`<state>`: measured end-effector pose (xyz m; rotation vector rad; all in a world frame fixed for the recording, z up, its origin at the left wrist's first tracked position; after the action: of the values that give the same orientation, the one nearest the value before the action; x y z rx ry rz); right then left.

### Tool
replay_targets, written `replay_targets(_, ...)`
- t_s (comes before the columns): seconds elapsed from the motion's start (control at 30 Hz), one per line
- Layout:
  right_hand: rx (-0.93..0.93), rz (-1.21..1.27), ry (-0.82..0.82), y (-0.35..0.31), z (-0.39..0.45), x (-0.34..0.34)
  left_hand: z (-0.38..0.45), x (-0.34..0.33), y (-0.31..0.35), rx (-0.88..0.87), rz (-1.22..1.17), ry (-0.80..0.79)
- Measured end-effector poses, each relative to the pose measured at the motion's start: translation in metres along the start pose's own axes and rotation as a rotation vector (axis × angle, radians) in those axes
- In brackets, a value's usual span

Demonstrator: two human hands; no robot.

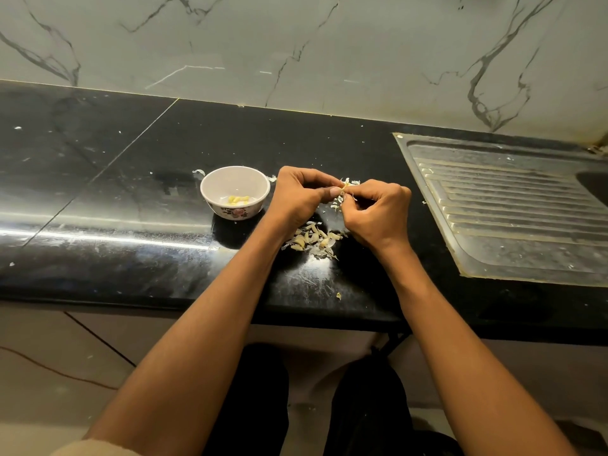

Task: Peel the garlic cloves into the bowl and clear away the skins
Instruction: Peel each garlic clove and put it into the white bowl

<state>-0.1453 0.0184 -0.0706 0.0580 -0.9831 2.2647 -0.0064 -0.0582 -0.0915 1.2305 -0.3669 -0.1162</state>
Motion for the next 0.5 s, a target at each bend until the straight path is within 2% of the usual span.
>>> replay_targets(0.23, -0.248, 0.151, 0.066, 0.017, 0.003, 0.002, 0.001, -0.004, 0.002, -0.059, 0.004, -0.003)
replay_targets(0.5, -0.378, 0.28, 0.106, 0.014, 0.002, 0.003, 0.002, -0.005, 0.002, -0.025, -0.009, -0.023)
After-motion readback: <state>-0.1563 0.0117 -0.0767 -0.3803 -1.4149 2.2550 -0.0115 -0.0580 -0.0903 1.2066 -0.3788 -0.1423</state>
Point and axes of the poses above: each hand's wrist, its own z-axis towards the middle knuckle, its own x-axis out of the back of the hand, y = z × x, the point moved 5 cm from there along z, towards the middle knuckle, and after that the axes turned 14 degrees about z, right-handed, at the moved point
